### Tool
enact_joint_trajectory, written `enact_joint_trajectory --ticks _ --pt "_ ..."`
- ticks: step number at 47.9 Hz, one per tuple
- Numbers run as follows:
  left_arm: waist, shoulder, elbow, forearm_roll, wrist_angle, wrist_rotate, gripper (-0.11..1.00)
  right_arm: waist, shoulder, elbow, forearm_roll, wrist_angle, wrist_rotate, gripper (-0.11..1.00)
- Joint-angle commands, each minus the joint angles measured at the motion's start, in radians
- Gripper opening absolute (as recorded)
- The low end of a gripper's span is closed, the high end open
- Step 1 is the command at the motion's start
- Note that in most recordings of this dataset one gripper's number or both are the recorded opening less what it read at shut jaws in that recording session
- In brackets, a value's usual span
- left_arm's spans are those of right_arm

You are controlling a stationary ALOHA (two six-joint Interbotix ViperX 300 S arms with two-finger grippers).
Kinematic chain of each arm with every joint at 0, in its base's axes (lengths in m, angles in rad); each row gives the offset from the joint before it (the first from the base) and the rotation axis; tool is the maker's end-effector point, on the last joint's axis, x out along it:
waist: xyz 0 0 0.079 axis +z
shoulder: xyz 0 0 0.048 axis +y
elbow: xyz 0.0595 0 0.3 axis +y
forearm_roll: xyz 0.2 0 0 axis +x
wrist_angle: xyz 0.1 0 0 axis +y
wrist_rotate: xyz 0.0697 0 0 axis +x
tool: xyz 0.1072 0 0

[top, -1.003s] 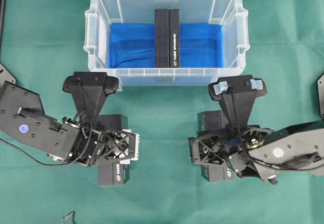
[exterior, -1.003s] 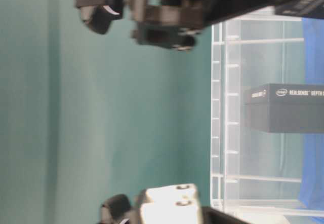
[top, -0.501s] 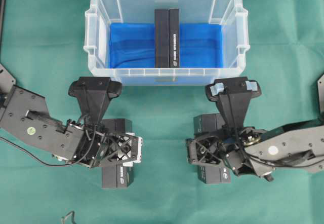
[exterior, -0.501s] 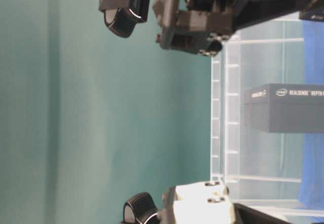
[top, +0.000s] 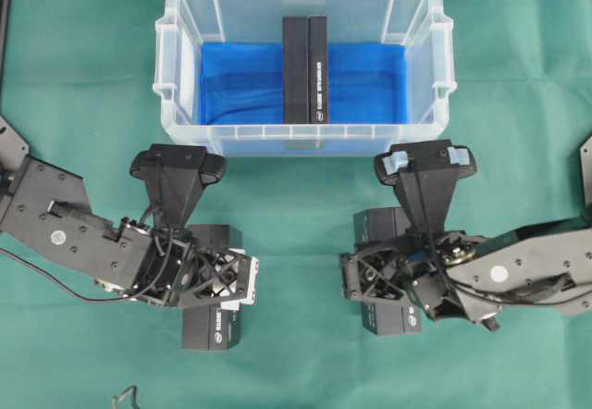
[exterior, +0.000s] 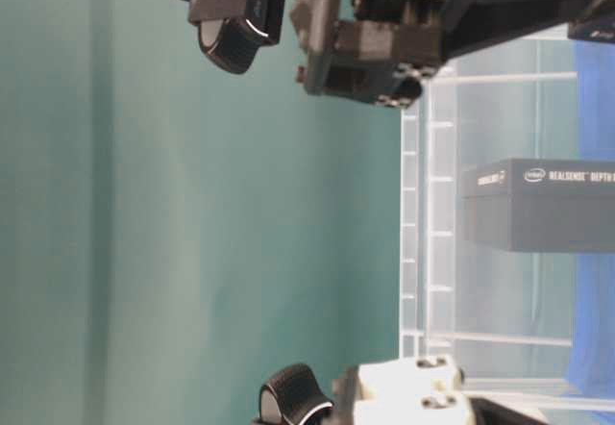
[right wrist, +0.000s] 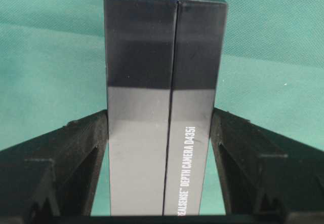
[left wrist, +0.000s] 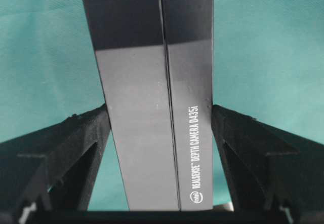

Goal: Take the box out of the case with both arms.
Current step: 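Lower both boxes upright onto the tablecloth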

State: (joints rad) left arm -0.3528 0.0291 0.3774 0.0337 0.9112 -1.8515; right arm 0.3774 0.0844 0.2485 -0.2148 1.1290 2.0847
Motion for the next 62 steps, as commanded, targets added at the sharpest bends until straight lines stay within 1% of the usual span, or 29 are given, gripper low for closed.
enact_joint_trajectory --ticks 1,3,4,6,9,11,15,35,45,51,56,62 --pt "0.005 -0.035 -0.014 -0.002 -0.009 0.003 0.65 -0.002 -0.018 -0.014 -0.002 0.002 -0.003 0.69" --pt "0.005 -0.035 -0.012 0.000 -0.008 0.005 0.65 -0.002 -0.018 -0.012 -0.003 0.005 -0.005 0.77" --pt "0.005 -0.035 -0.014 -0.002 -0.006 0.005 0.68 -0.002 -0.017 -0.014 -0.002 0.006 -0.006 0.82" --pt "0.005 -0.035 -0.014 -0.002 -0.005 0.005 0.77 0.000 -0.018 -0.015 -0.003 0.008 -0.011 0.88" --pt "0.005 -0.034 -0.017 0.002 -0.005 0.005 0.88 0.000 -0.018 -0.015 -0.003 0.009 -0.015 0.92" --pt "0.005 -0.034 -0.018 0.002 -0.005 0.005 0.91 -0.002 -0.020 -0.015 -0.005 0.011 -0.015 0.91" --pt "0.008 -0.034 -0.020 0.002 -0.005 0.005 0.90 -0.002 -0.020 -0.015 -0.005 0.018 -0.015 0.90" --pt "0.017 -0.038 -0.021 0.002 -0.003 0.005 0.89 -0.006 -0.029 -0.015 -0.005 0.026 -0.018 0.89" --pt "0.020 -0.040 -0.054 0.002 0.015 0.005 0.89 -0.006 -0.051 -0.023 -0.006 0.028 -0.018 0.89" --pt "0.020 -0.044 -0.089 0.002 0.067 0.011 0.89 -0.006 -0.072 -0.043 -0.006 0.051 -0.018 0.89" --pt "0.020 -0.055 -0.132 0.003 0.138 0.038 0.89 -0.006 -0.094 -0.067 -0.009 0.097 -0.021 0.89" --pt "0.032 -0.071 -0.189 0.006 0.236 0.069 0.89 -0.008 -0.118 -0.107 -0.017 0.167 -0.051 0.89"
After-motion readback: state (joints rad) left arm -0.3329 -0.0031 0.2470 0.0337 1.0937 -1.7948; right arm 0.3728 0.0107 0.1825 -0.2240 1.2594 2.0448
